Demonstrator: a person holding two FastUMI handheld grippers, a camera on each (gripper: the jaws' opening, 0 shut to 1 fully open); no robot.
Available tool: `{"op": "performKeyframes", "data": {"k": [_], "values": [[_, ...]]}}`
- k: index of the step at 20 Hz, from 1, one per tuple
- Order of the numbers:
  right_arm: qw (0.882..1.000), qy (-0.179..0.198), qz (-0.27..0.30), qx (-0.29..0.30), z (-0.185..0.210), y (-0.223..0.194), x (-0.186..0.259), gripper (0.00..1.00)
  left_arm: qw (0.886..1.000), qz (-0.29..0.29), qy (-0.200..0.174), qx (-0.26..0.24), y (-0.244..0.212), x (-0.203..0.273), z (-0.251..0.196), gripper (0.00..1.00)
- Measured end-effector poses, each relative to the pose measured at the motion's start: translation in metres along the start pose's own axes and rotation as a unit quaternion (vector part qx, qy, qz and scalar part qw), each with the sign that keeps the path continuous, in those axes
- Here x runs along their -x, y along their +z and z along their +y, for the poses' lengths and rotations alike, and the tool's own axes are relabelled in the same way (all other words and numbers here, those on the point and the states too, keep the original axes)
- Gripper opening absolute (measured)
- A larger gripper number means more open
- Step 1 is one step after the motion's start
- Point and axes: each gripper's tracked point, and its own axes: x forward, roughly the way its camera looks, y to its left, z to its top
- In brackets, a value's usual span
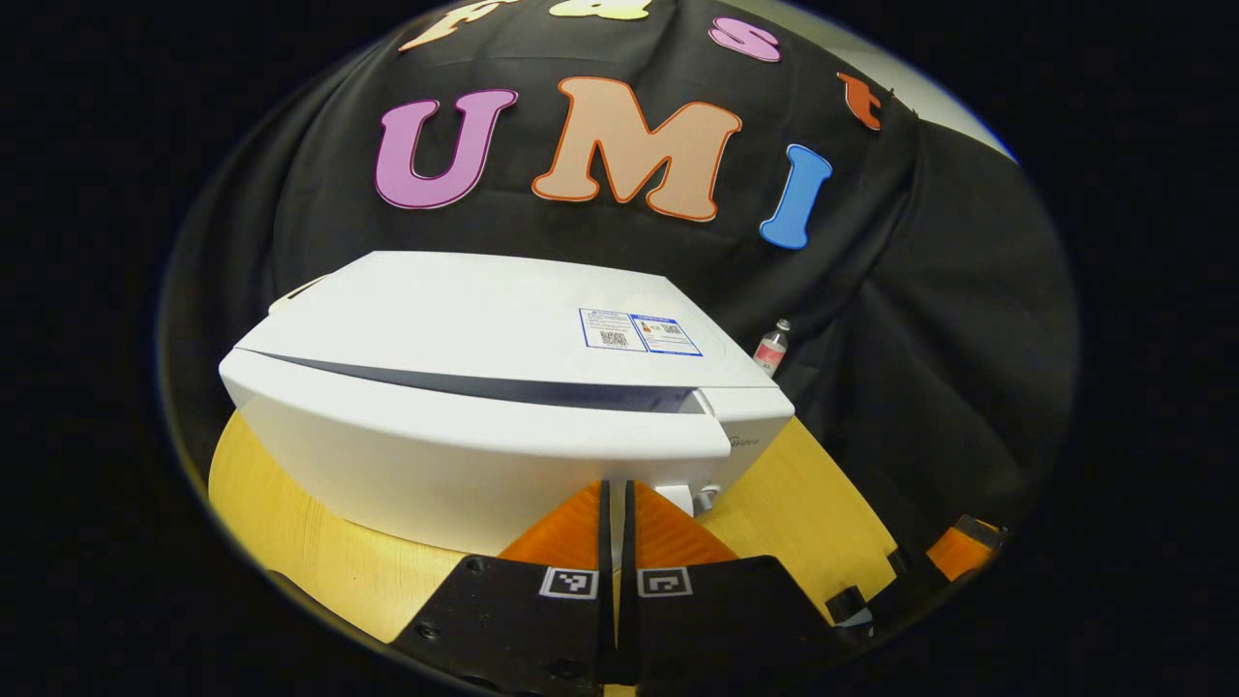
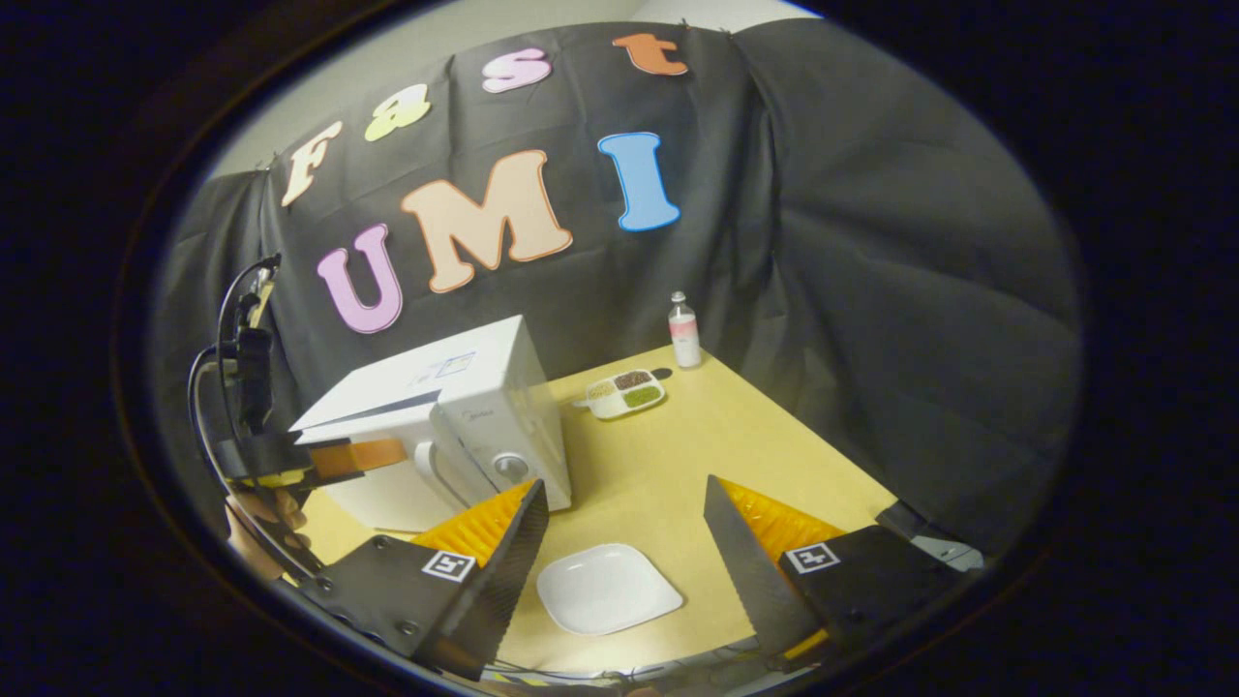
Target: Open the microwave oven with the left hand, put the food in, and close the microwave oven.
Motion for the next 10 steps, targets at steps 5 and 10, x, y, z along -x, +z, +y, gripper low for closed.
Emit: {"op": "performKeyframes", "data": {"k": [5, 10], "values": [[1.000, -0.005, -0.001, 0.004, -0.0042, 0.0004, -0.0014, 0.92, 1.000, 0.002, 0.003, 0.018, 0.0022, -0.0072, 0.0024, 0.01], [1.000, -0.003, 0.001, 0.009, -0.0017, 0.0002, -0.0046, 0.92, 1.000, -0.003, 0.012, 0.024, 0.0033, -0.0087, 0.0032, 0.01]]}}
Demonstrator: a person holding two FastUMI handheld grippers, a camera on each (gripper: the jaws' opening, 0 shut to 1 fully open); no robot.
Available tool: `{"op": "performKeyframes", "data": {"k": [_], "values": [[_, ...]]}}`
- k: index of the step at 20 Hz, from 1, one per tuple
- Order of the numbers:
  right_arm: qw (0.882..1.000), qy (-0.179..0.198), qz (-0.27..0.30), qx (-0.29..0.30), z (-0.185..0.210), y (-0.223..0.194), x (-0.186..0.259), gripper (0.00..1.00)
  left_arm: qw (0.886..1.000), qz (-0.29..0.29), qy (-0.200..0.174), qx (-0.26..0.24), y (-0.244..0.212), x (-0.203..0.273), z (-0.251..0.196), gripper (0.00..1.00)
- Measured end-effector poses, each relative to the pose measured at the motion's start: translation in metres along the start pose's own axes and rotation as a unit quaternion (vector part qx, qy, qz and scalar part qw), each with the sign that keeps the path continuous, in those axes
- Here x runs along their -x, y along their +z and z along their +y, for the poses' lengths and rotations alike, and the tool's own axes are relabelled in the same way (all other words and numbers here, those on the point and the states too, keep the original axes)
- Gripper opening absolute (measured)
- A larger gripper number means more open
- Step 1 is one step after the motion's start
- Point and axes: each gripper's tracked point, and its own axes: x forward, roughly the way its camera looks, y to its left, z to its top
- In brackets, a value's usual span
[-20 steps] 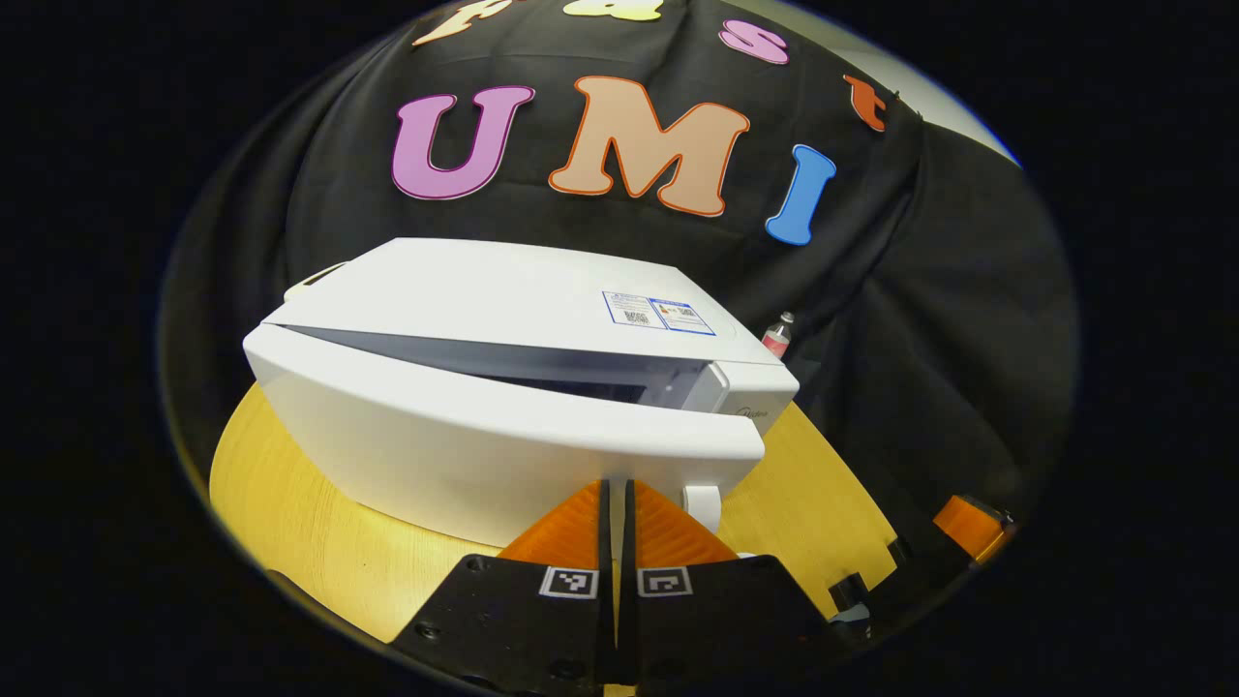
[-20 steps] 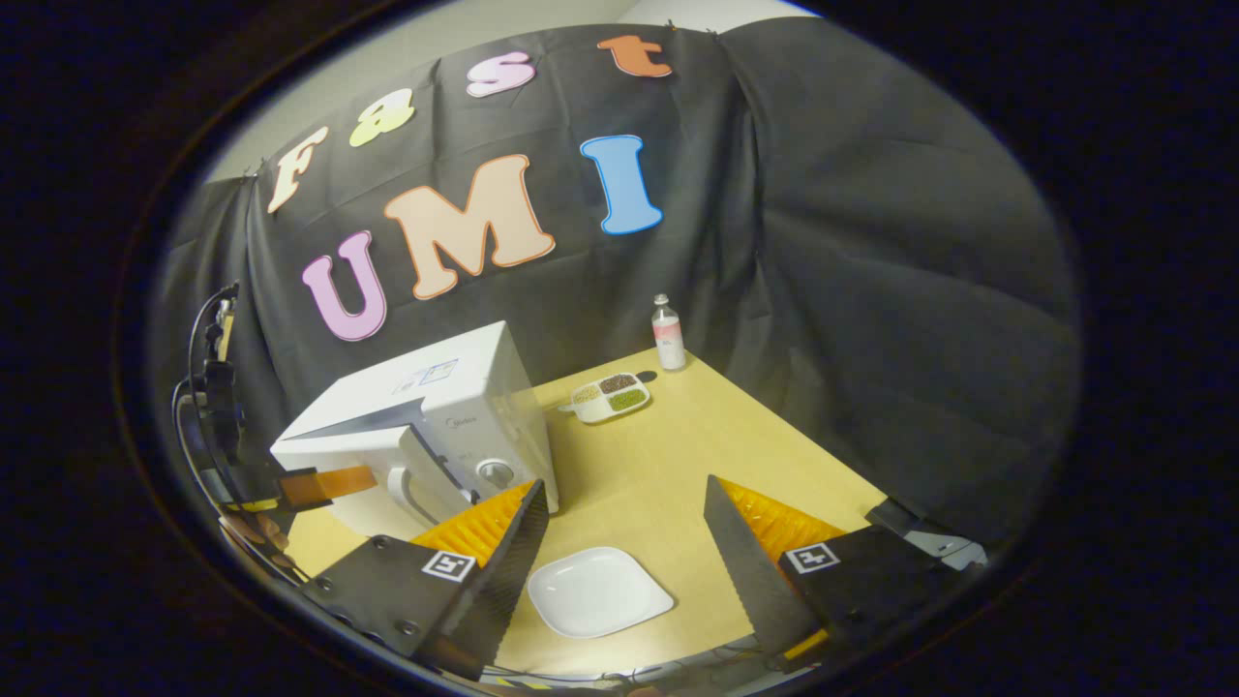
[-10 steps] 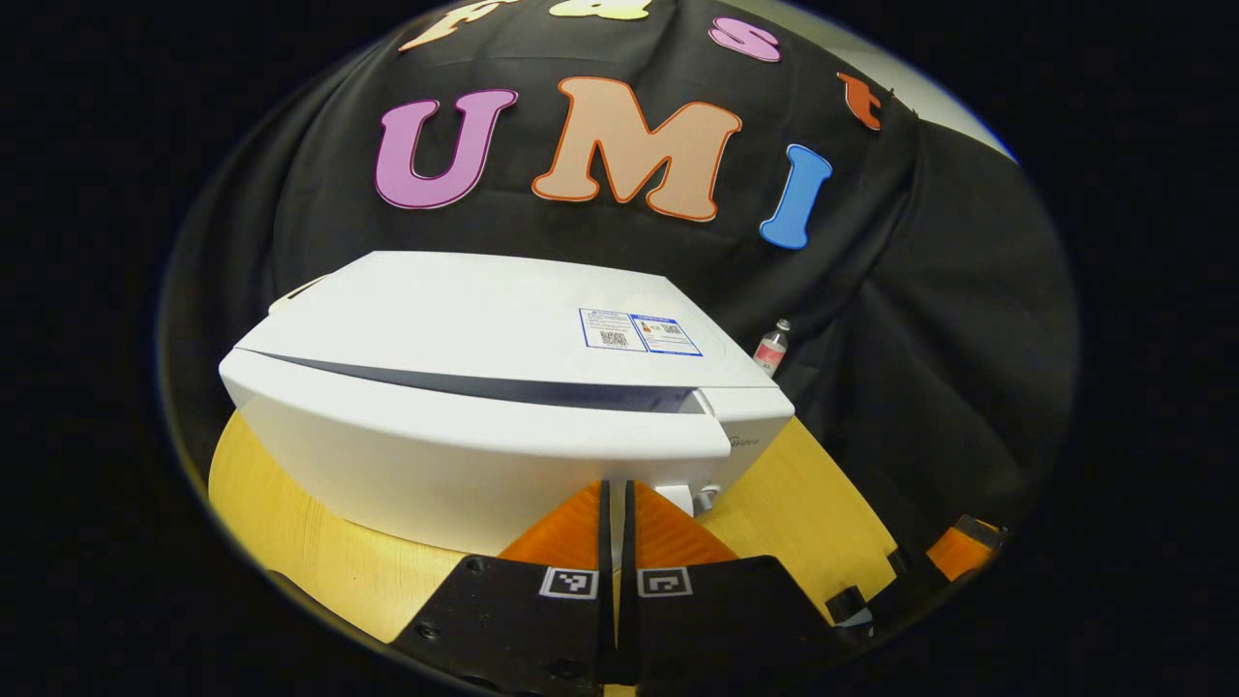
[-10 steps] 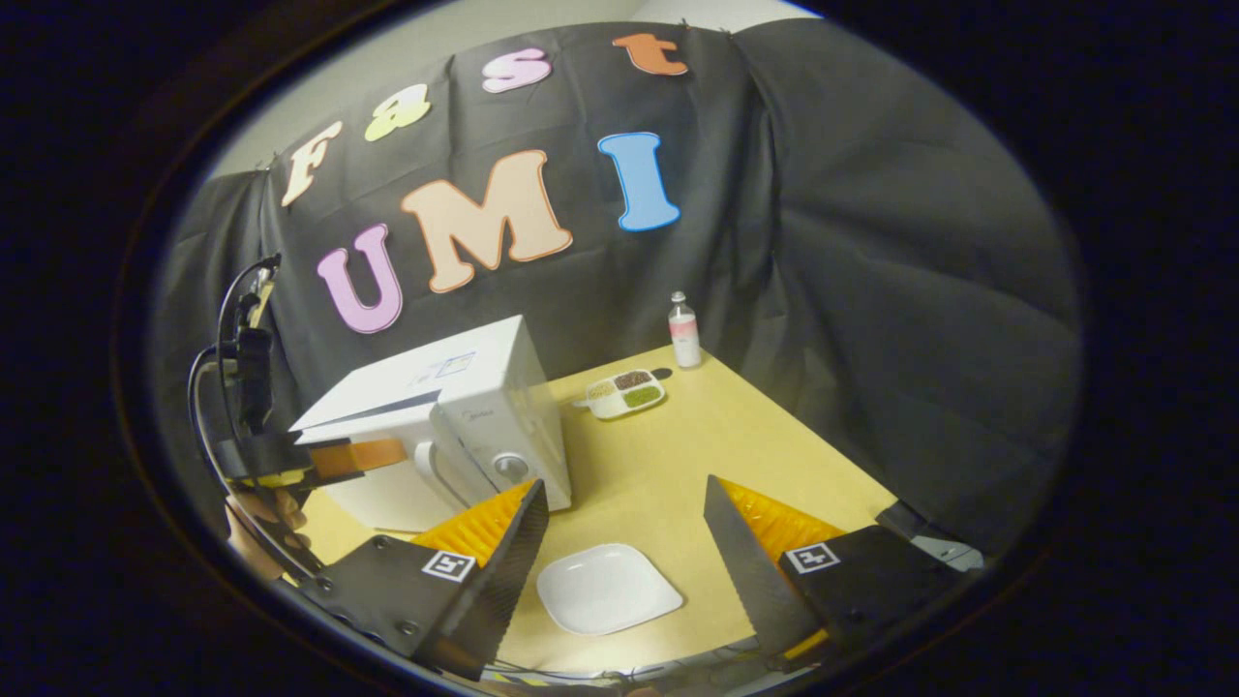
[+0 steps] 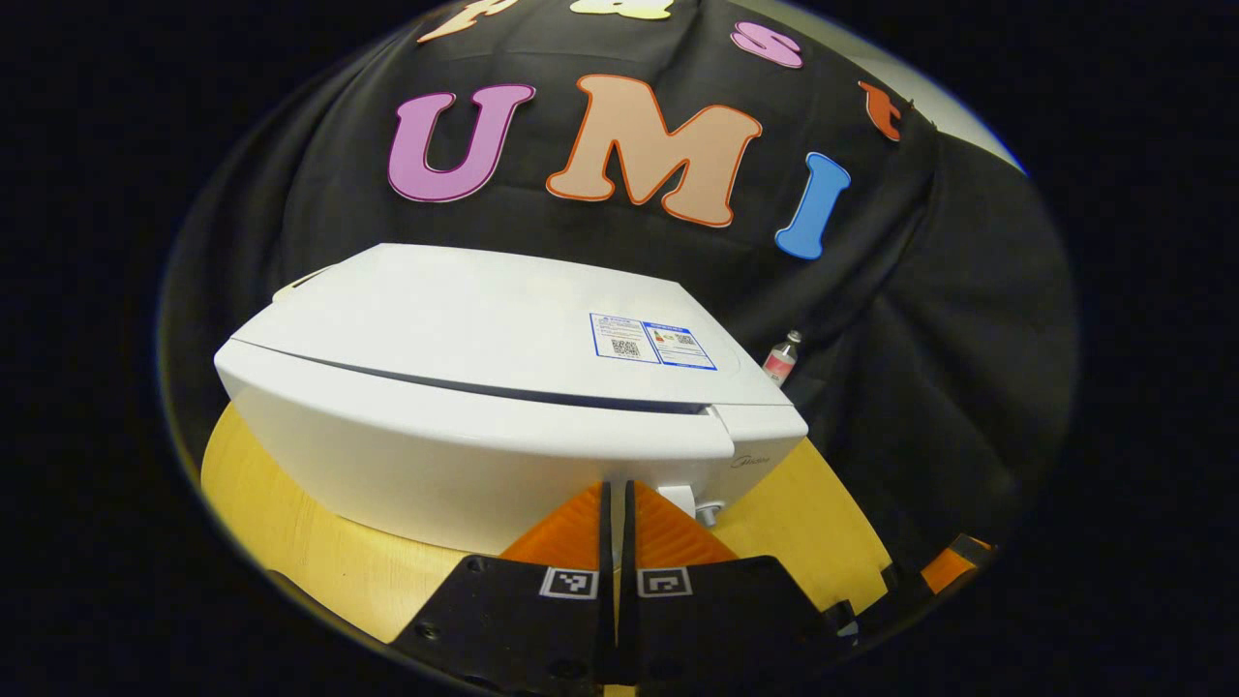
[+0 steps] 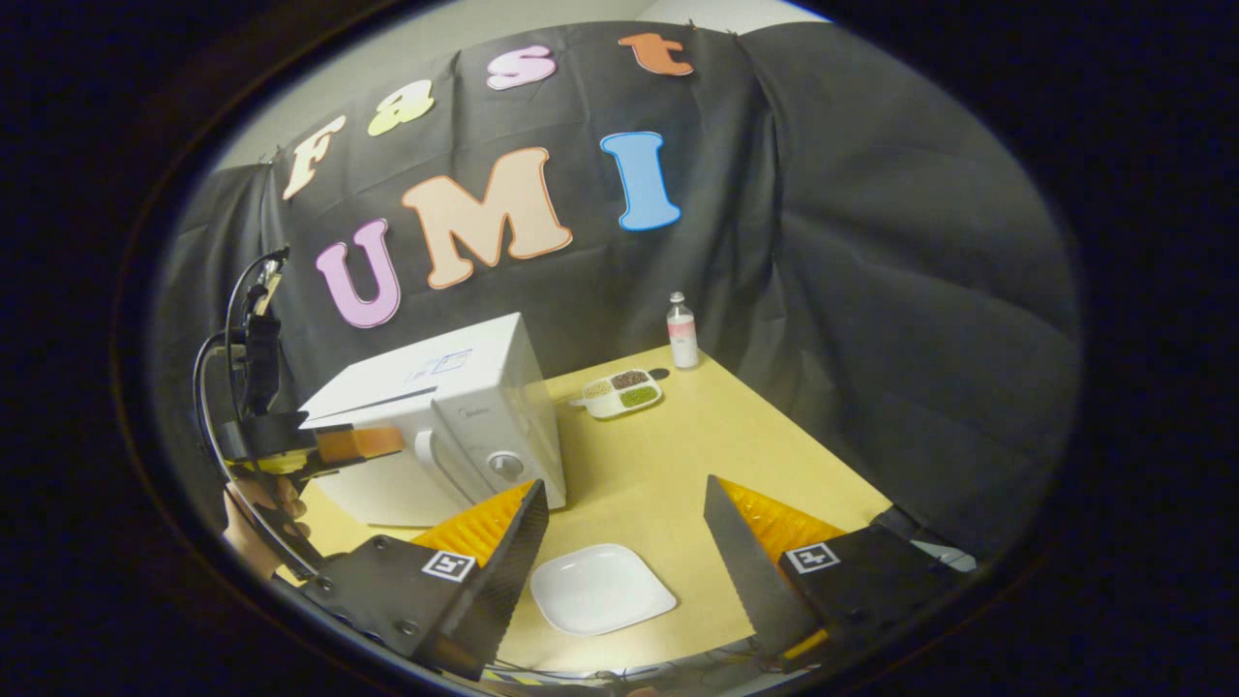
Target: Open the microwave oven with the left hand, put the food in, and close the microwave oven.
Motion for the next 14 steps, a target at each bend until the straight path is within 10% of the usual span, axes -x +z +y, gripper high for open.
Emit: {"op": "performKeyframes", "data": {"k": [14], "values": [[1.000, 0.011, 0.013, 0.011, 0.008, -0.001, -0.017, 0.92, 1.000, 0.024, 0.005, -0.003, -0.007, -0.010, -0.006, 0.01]]}}
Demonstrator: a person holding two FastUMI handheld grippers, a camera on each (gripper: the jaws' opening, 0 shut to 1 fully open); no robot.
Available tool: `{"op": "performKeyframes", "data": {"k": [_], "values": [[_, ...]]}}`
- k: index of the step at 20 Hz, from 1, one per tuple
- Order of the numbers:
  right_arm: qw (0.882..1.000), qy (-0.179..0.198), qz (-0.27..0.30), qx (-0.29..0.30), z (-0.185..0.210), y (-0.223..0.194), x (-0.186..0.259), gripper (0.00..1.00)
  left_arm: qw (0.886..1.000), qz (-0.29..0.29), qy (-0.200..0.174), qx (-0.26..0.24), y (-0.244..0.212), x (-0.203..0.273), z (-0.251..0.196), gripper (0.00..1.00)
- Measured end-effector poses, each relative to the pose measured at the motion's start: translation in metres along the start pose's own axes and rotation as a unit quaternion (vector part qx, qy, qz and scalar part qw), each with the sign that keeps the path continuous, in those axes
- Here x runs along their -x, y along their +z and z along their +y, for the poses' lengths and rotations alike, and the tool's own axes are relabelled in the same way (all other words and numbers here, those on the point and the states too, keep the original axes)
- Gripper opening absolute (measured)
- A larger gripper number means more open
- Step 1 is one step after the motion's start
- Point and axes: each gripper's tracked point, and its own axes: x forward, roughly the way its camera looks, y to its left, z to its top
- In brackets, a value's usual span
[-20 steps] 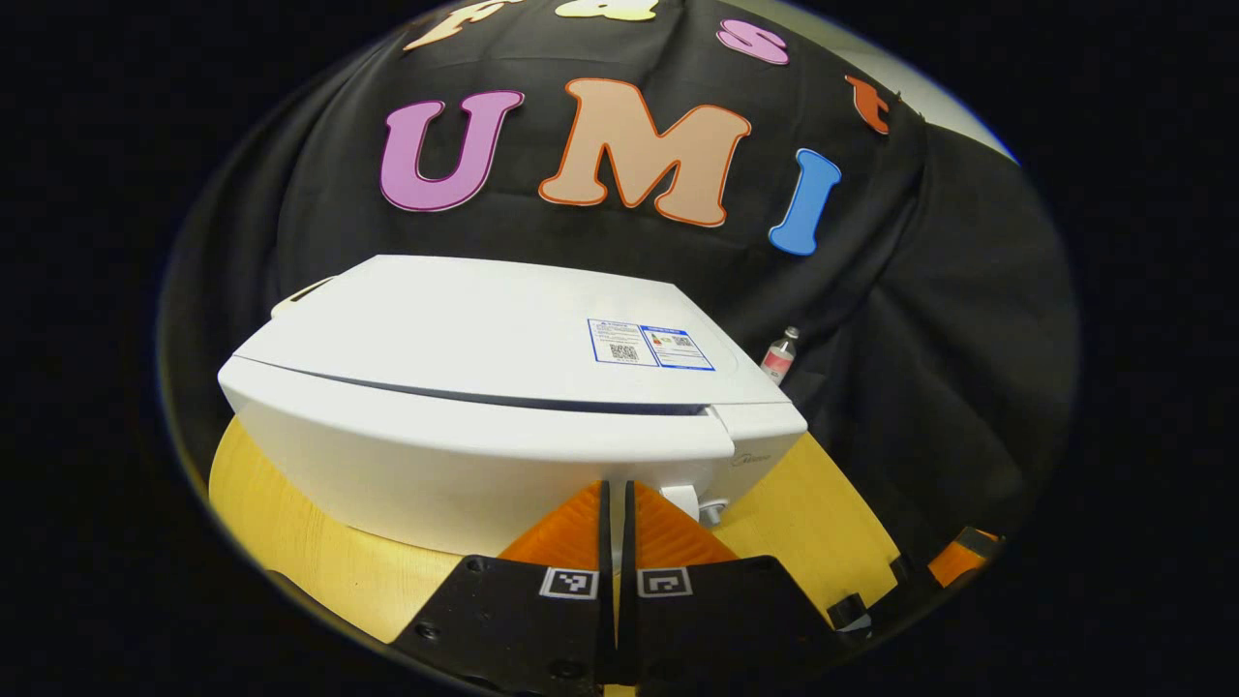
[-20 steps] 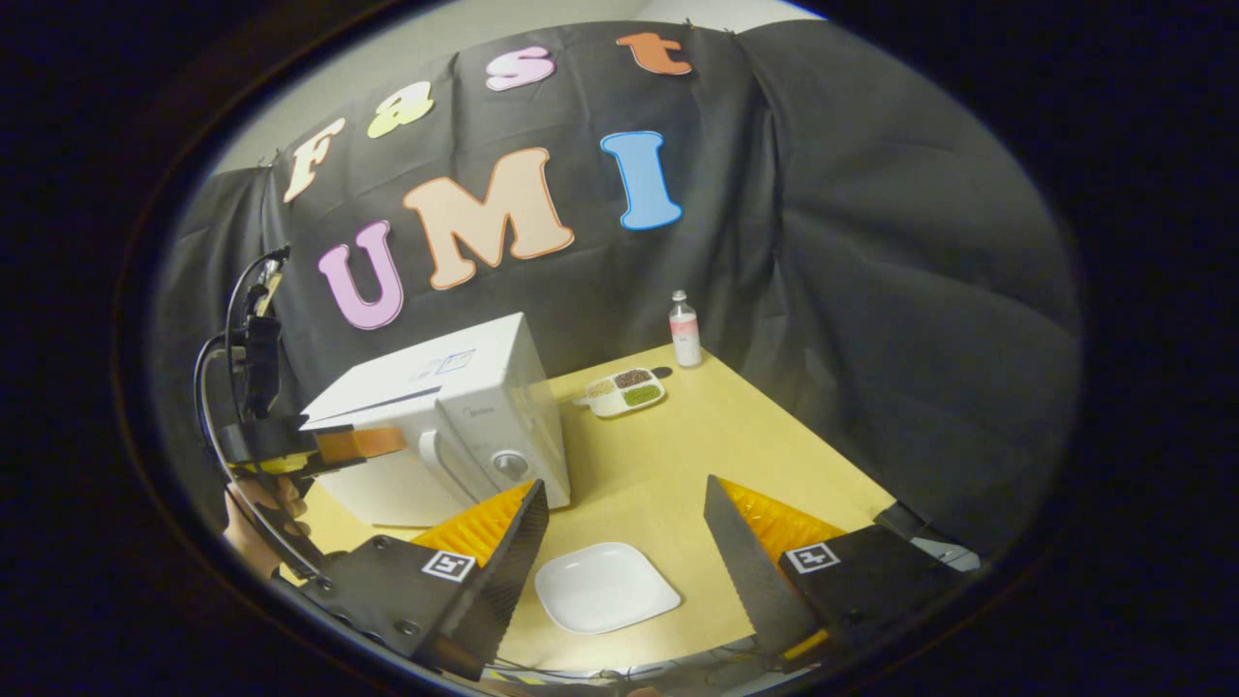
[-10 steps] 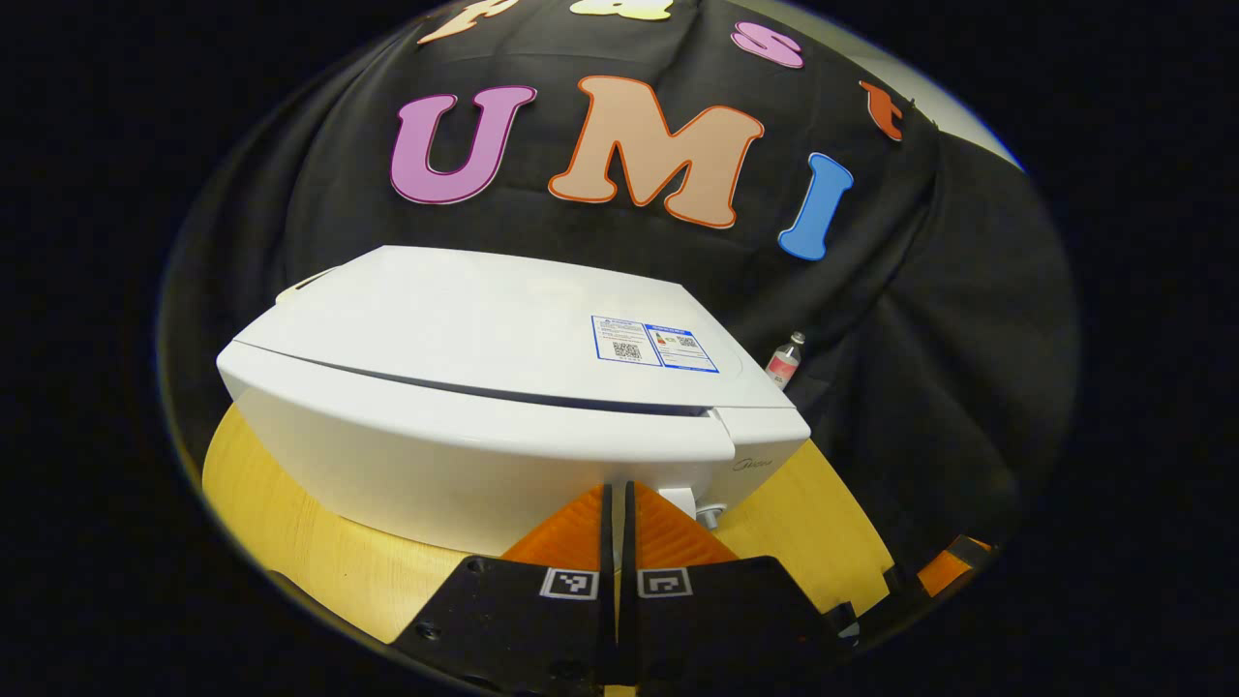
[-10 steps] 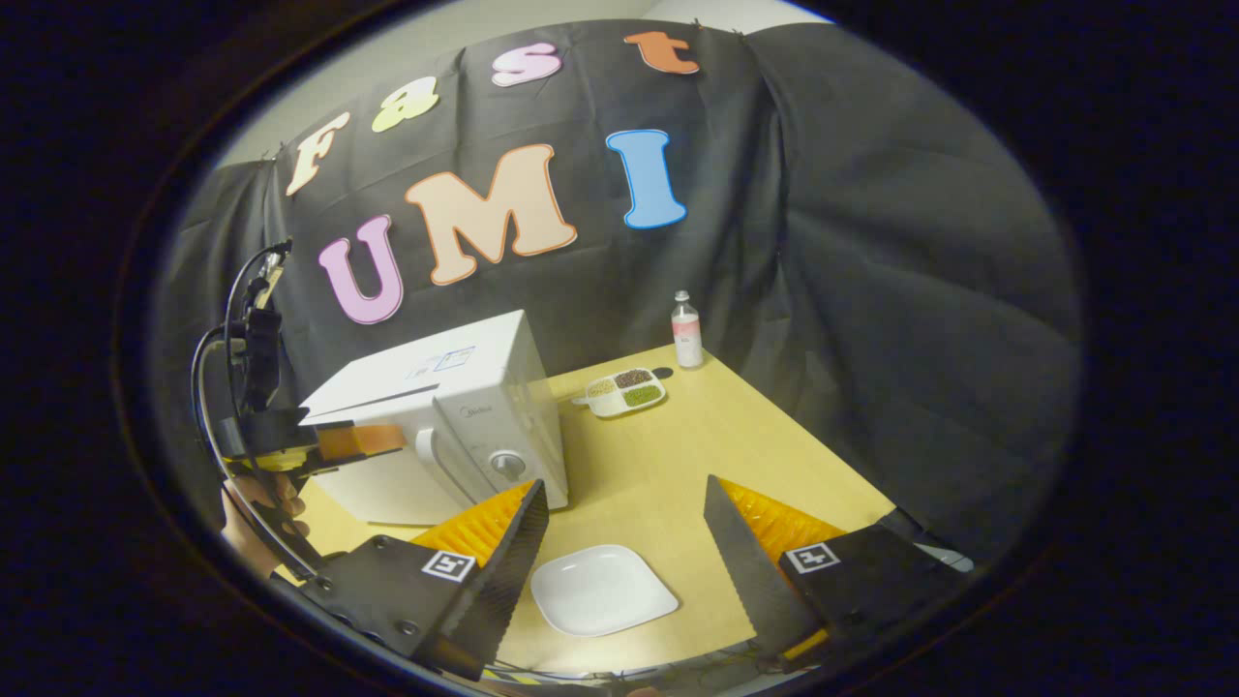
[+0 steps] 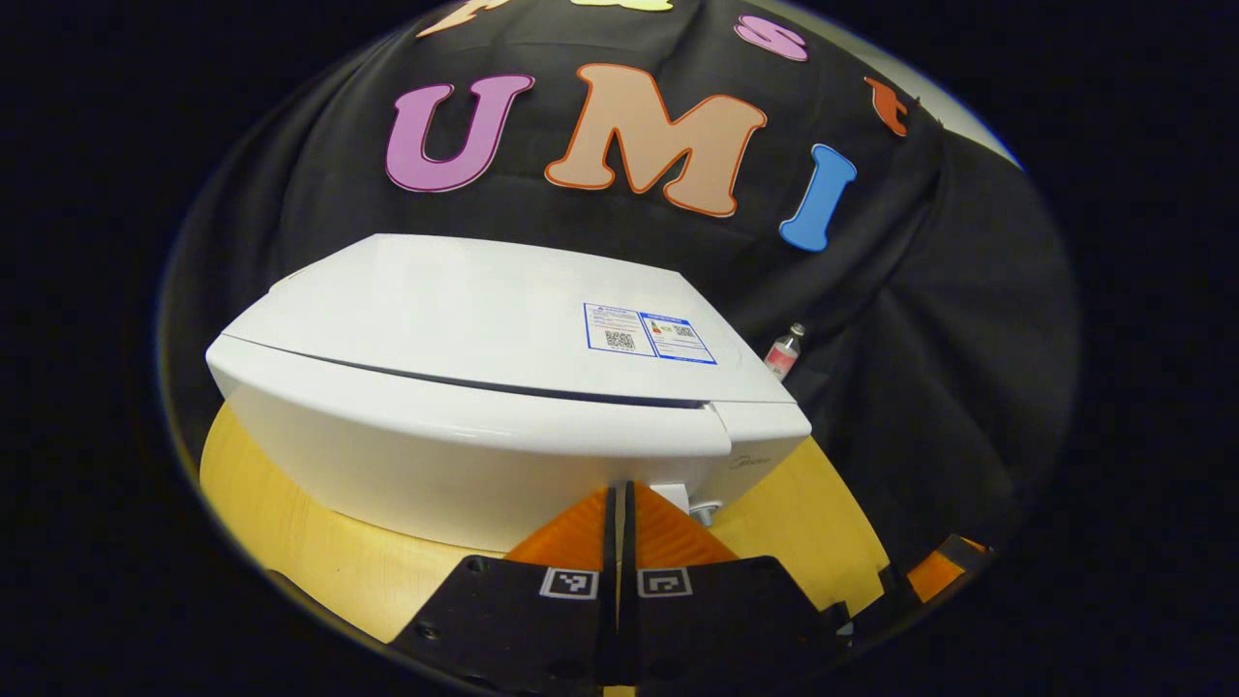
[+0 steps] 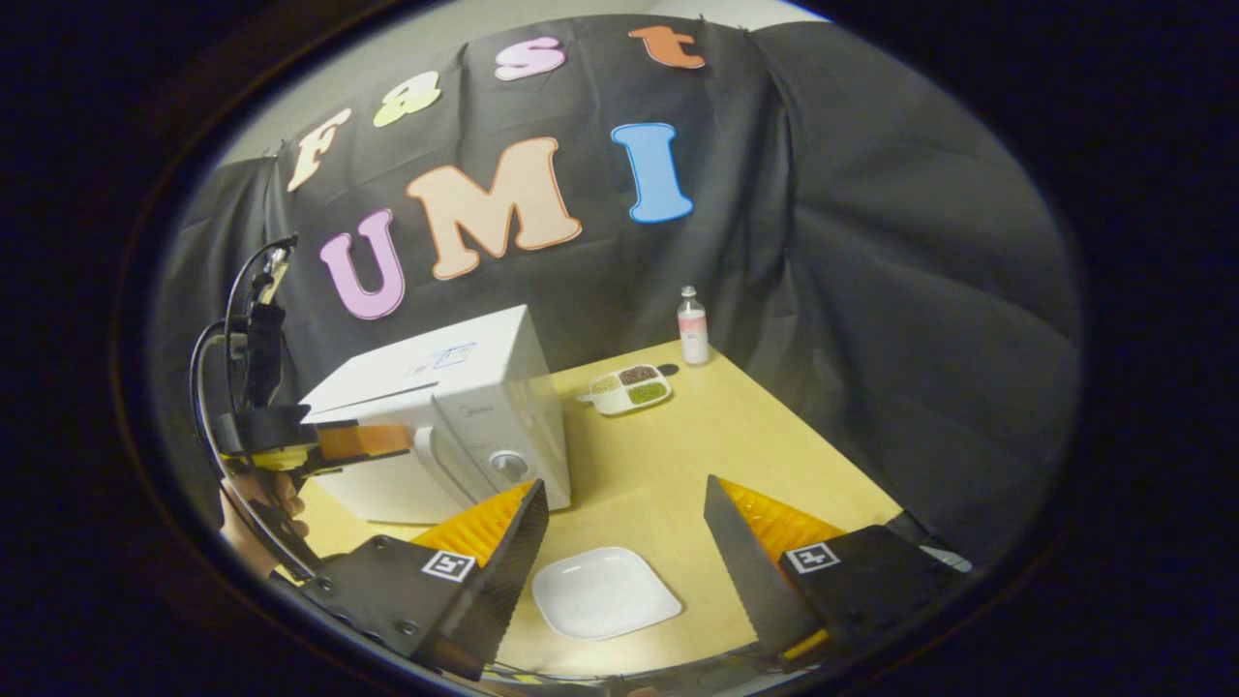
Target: Open the microwave oven with the left hand, put the food in, and close the microwave oven.
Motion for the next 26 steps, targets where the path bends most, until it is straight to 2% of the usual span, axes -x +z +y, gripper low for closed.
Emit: {"op": "performKeyframes", "data": {"k": [3, 6, 9, 10, 11, 12, 15, 16, 18, 19, 20, 21, 22, 24, 26], "values": [[1.000, 0.003, 0.001, 0.006, 0.001, 0.003, -0.001, 0.92, 1.000, -0.013, 0.019, -0.015, 0.006, -0.003, 0.004, 0.01], [1.000, 0.002, -0.002, 0.011, -0.002, 0.007, 0.003, 0.92, 1.000, -0.011, 0.011, 0.020, 0.006, -0.006, 0.001, 0.01], [1.000, 0.000, -0.005, 0.011, -0.006, 0.011, 0.006, 0.92, 1.000, -0.008, 0.011, 0.018, 0.006, -0.005, 0.003, 0.00], [1.000, -0.002, -0.005, 0.013, -0.008, 0.013, 0.007, 1.00, 1.000, -0.006, 0.010, 0.011, 0.006, -0.003, 0.002, 0.01], [1.000, -0.002, -0.003, 0.010, -0.009, 0.014, 0.009, 1.00, 1.000, -0.008, 0.008, 0.002, 0.008, -0.002, 0.000, 0.01], [1.000, -0.001, -0.006, 0.004, -0.009, 0.019, 0.011, 0.92, 1.000, -0.014, 0.005, -0.007, 0.012, 0.003, -0.001, 0.01], [1.000, -0.001, -0.014, 0.001, -0.010, 0.029, 0.011, 0.92, 0.999, -0.033, 0.004, -0.025, 0.019, 0.017, -0.005, 0.08], [1.000, -0.001, -0.015, 0.002, -0.010, 0.030, 0.011, 0.92, 0.999, -0.040, 0.005, -0.026, 0.021, 0.024, -0.004, 0.17], [1.000, 0.000, -0.018, 0.004, -0.010, 0.033, 0.015, 0.92, 0.998, -0.049, 0.009, -0.026, 0.022, 0.039, -0.003, 0.20], [1.000, 0.000, -0.018, 0.005, -0.011, 0.032, 0.015, 0.92, 0.998, -0.054, 0.012, -0.025, 0.022, 0.046, -0.001, 0.31], [1.000, 0.001, -0.018, 0.005, -0.011, 0.032, 0.016, 0.92, 0.998, -0.059, 0.017, -0.025, 0.024, 0.054, 0.002, 0.28], [1.000, 0.002, -0.018, 0.005, -0.010, 0.031, 0.015, 0.92, 0.997, -0.066, 0.022, -0.027, 0.026, 0.062, 0.005, 0.32], [1.000, 0.002, -0.018, 0.005, -0.010, 0.031, 0.015, 1.00, 0.997, -0.072, 0.021, -0.030, 0.029, 0.070, 0.007, 0.47], [1.000, 0.006, -0.015, 0.006, -0.010, 0.030, 0.017, 1.00, 0.995, -0.083, 0.030, -0.043, 0.033, 0.085, 0.014, 0.82], [1.000, 0.012, -0.015, 0.008, -0.009, 0.032, 0.019, 1.00, 0.993, -0.094, 0.048, -0.058, 0.035, 0.100, 0.024, 0.98]]}}
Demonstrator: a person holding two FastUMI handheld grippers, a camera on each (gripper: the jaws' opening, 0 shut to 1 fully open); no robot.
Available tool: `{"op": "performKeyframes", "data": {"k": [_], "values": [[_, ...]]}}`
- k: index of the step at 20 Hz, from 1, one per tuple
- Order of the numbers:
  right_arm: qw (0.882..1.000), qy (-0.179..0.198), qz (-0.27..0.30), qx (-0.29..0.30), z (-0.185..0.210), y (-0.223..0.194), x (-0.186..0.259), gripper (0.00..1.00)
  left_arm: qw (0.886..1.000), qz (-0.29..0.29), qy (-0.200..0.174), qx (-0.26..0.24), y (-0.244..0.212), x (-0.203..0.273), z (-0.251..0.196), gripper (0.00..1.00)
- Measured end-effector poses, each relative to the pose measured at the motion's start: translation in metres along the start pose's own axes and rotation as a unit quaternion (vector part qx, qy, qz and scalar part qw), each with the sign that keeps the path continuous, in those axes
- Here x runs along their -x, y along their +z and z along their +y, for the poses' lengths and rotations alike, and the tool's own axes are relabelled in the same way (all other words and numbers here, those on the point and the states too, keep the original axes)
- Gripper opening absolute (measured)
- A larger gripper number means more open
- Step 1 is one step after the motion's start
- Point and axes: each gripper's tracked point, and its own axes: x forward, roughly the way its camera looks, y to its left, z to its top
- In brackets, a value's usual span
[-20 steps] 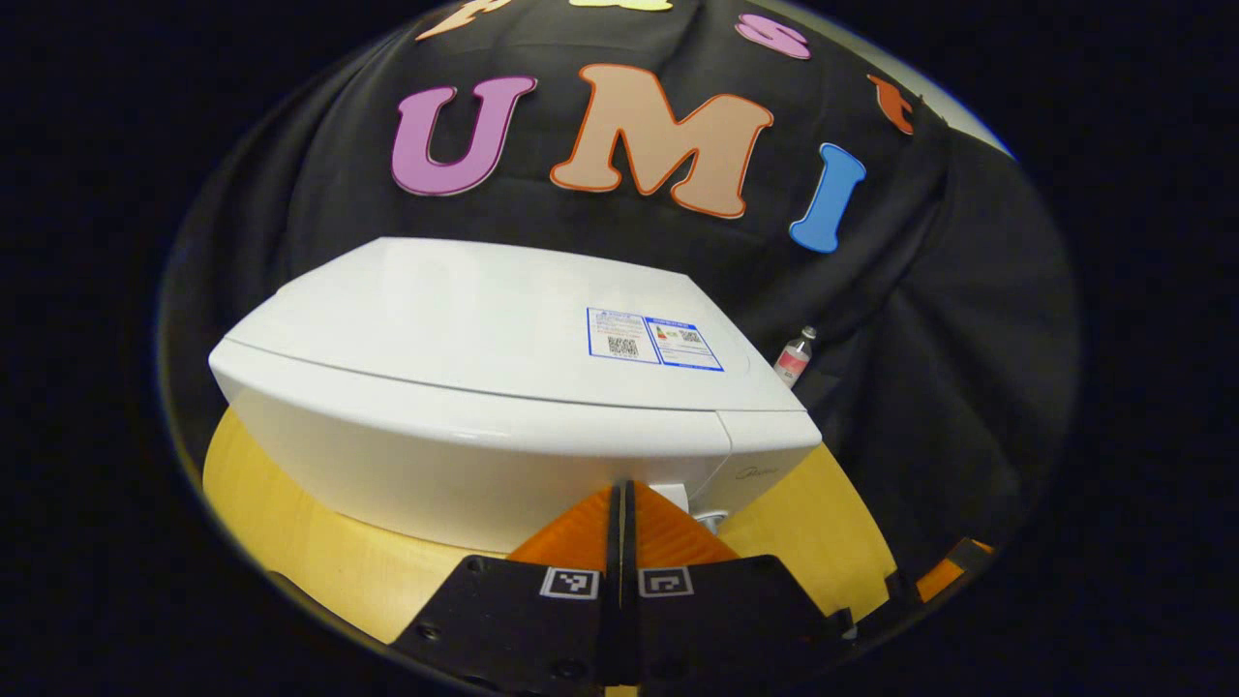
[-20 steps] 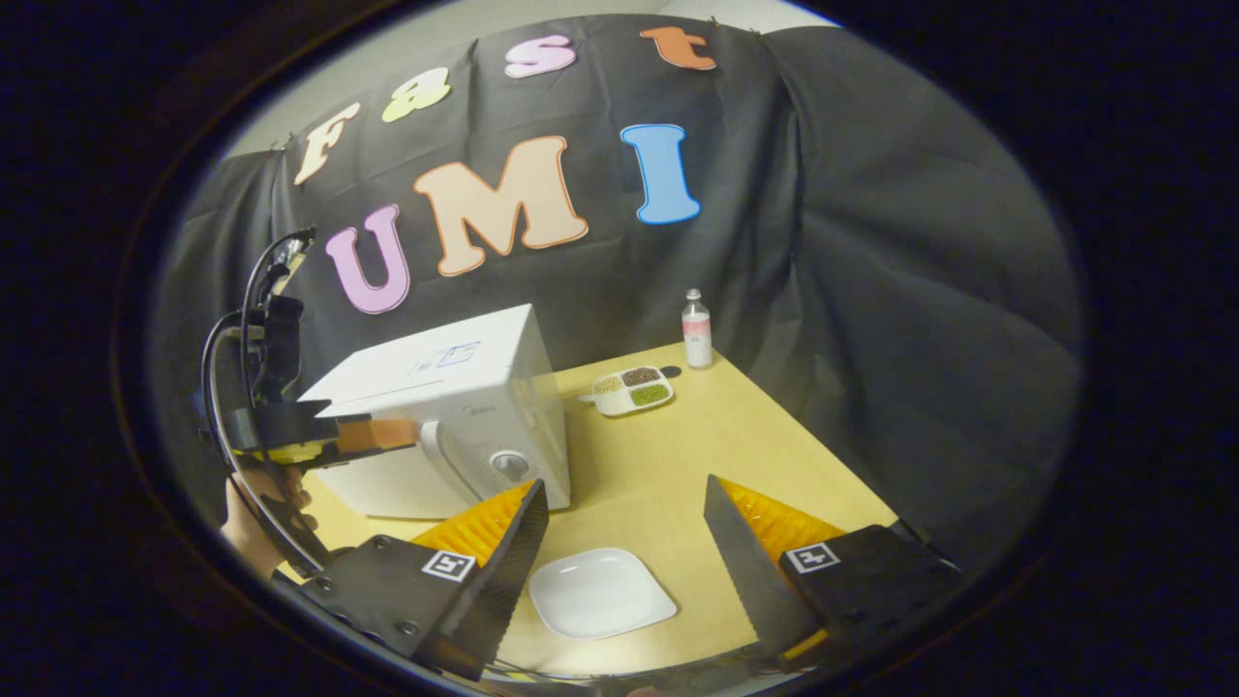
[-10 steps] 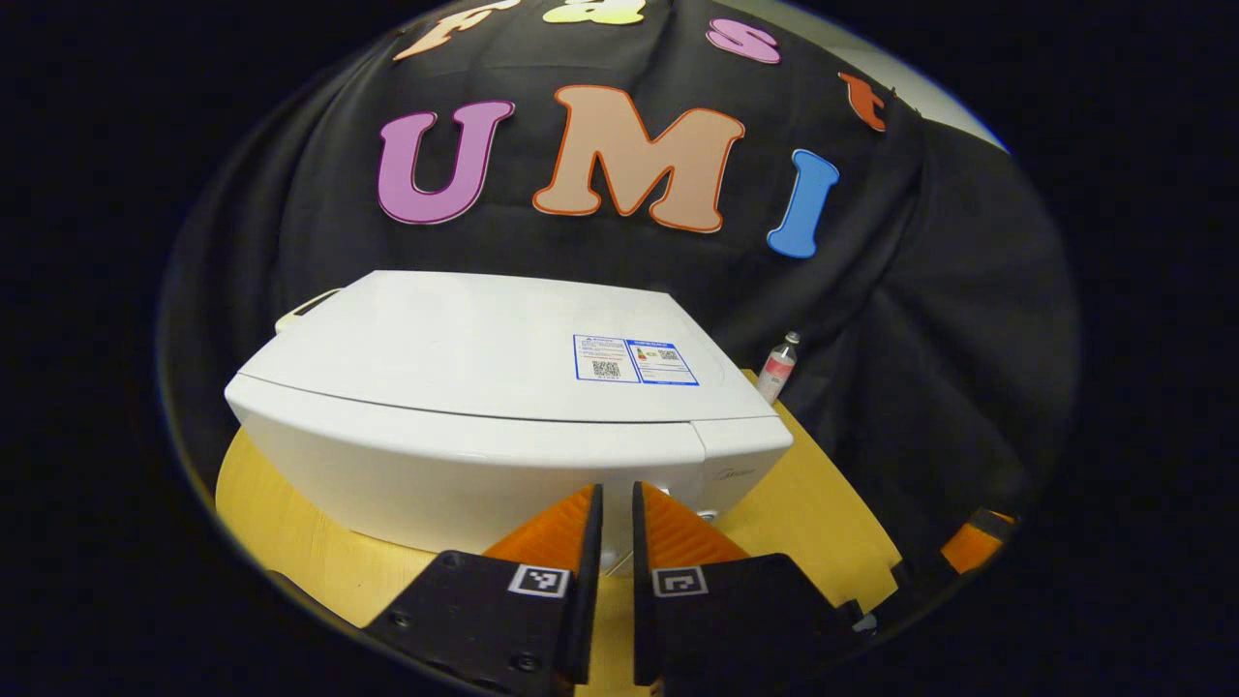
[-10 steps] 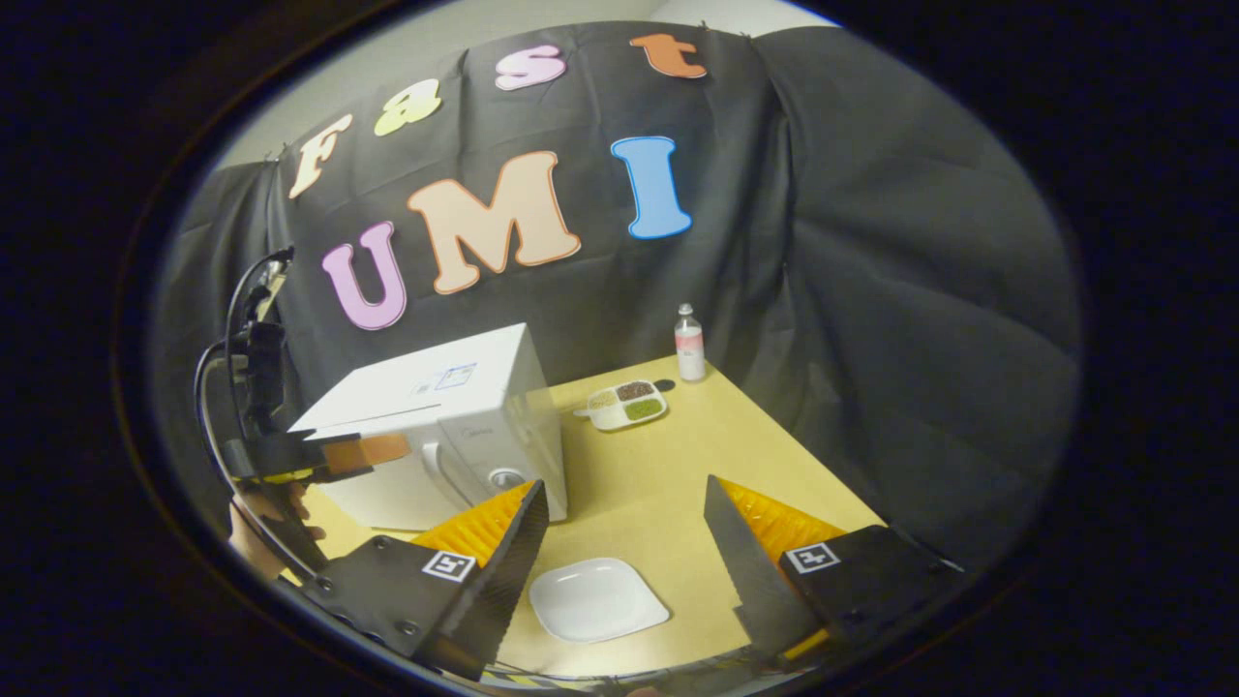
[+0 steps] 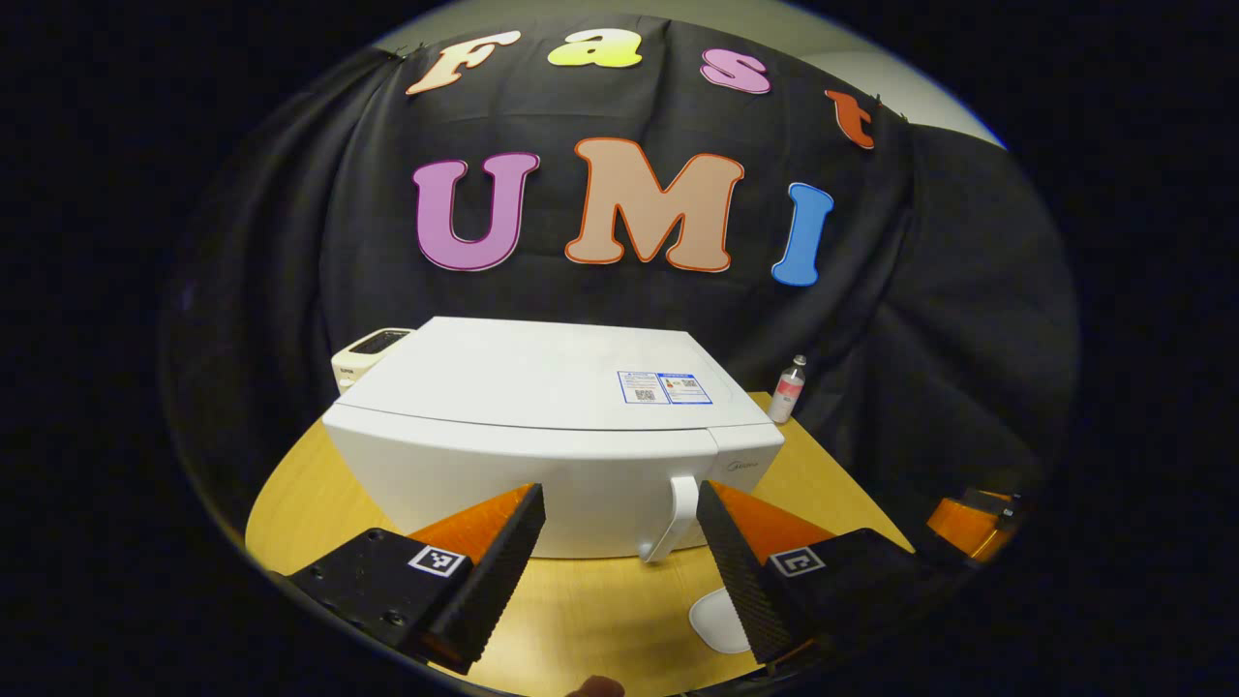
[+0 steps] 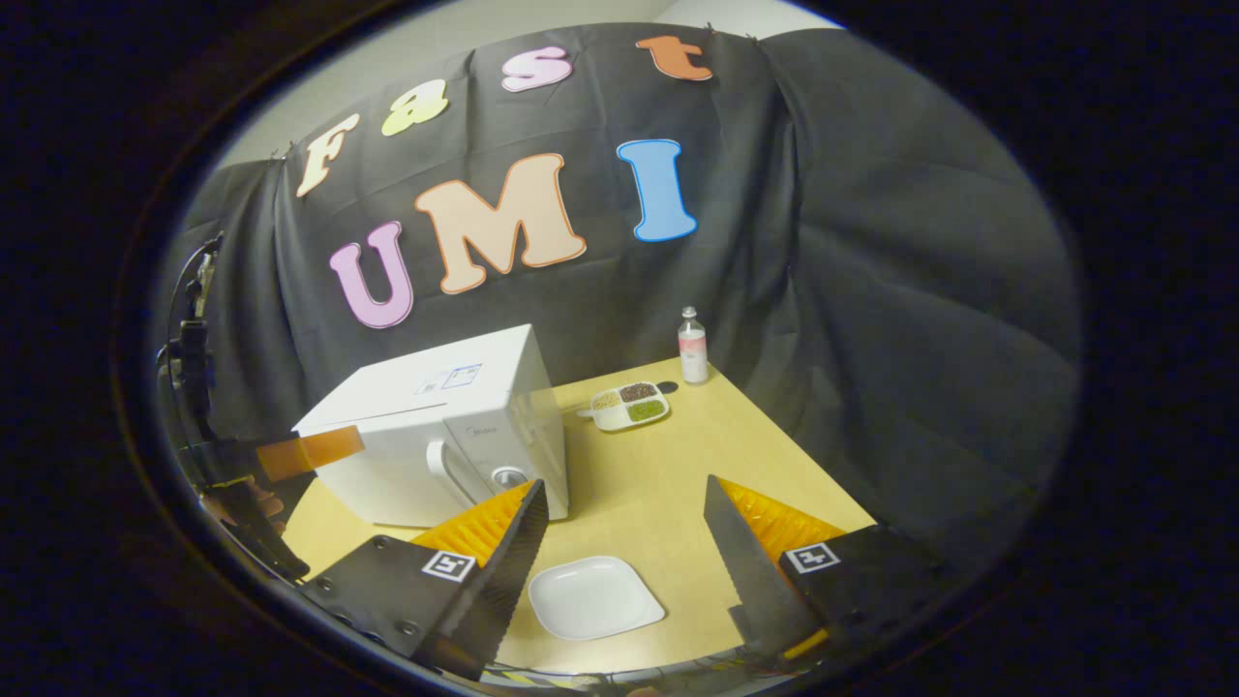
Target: Open the microwave oven with the left hand, put the food in, and close the microwave oven.
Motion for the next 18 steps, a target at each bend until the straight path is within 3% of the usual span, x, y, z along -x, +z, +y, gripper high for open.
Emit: {"op": "performKeyframes", "data": {"k": [6, 11, 12, 13, 18], "values": [[1.000, 0.021, -0.001, 0.003, 0.007, 0.007, 0.011, 1.00, 1.000, -0.009, 0.020, 0.006, 0.003, 0.029, 0.009, 0.97], [0.999, 0.039, -0.033, 0.016, 0.017, 0.035, 0.022, 0.99, 0.998, -0.034, 0.058, 0.002, 0.014, 0.054, 0.024, 0.97], [0.998, 0.046, -0.038, 0.019, 0.020, 0.040, 0.024, 0.99, 0.998, -0.034, 0.061, 0.010, 0.014, 0.057, 0.024, 0.99], [0.997, 0.055, -0.040, 0.021, 0.025, 0.043, 0.026, 0.91, 0.997, -0.033, 0.064, 0.023, 0.013, 0.059, 0.024, 0.97], [0.995, 0.083, -0.053, 0.023, 0.038, 0.056, 0.037, 0.92, 0.995, -0.035, 0.072, 0.060, 0.011, 0.069, 0.026, 0.97]]}}
